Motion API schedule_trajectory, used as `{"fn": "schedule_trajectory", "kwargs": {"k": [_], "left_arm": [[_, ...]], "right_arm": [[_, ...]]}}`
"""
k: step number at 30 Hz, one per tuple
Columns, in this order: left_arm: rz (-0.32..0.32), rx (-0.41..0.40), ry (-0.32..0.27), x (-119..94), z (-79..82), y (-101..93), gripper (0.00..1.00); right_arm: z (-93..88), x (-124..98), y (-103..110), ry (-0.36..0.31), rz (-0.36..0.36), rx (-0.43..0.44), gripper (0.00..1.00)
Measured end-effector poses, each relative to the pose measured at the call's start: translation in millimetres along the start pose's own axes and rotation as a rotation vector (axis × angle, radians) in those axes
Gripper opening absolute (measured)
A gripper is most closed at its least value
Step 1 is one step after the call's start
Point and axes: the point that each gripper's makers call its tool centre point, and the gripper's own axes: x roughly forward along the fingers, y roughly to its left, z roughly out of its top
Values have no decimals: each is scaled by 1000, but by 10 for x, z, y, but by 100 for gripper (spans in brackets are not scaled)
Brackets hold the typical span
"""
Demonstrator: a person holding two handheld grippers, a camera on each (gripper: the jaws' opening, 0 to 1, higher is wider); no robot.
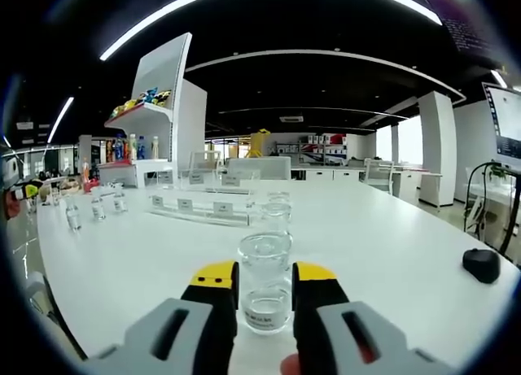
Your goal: Identify the label on the chemical reagent bottle, grasp the chemical reagent bottle, and place it in the designated position on the reagent rack
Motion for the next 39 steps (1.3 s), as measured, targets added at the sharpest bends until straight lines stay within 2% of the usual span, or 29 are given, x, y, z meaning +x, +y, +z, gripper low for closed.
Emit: {"fn": "schedule_trajectory", "kwargs": {"k": [9,13,39], "left_arm": [[3,-3,5,-13,-15,16,30],[-14,-10,-13,-17,33,-24,30],[-7,-32,-28,-17,7,15,30]], "right_arm": [[-27,7,3,0,-1,2,23],[-37,14,0,2,1,3,21],[-34,44,-8,-18,-11,-1,19]]}}
